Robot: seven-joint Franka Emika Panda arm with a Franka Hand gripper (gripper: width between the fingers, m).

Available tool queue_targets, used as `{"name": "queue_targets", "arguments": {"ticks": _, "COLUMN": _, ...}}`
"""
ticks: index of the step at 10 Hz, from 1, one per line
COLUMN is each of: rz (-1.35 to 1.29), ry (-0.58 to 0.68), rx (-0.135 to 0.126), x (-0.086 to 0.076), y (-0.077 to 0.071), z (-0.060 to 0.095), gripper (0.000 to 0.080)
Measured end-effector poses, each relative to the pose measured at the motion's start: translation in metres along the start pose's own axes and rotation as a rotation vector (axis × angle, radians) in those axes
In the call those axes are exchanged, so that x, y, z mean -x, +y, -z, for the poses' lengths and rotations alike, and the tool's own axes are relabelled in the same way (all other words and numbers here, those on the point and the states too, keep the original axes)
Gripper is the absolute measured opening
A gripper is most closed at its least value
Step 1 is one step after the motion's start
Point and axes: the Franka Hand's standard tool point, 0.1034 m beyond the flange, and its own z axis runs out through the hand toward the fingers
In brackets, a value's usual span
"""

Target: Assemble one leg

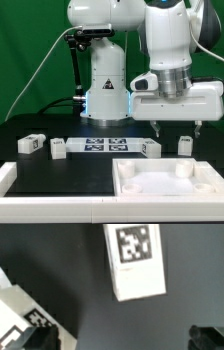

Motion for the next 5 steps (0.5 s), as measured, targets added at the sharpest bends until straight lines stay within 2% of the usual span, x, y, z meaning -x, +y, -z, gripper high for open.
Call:
{"name": "queue_targets", "arguments": {"ticks": 1, "rz": 0.005, "ry": -0.048, "rx": 0.006, "x": 0.001, "y": 0.000, "z": -0.001, "gripper": 0.0649}}
{"name": "queue_targets", "arguments": {"ticks": 3, "rz": 0.010, "ry": -0.234, "rx": 0.019, "x": 0.010, "y": 0.003, "z": -0.005, "gripper": 0.0649}}
{"name": "queue_targets", "arguments": {"ticks": 5, "rz": -0.002, "ry": -0.436, "rx": 0.033, "x": 0.022, "y": -0.005, "z": -0.001, "gripper": 0.0649}}
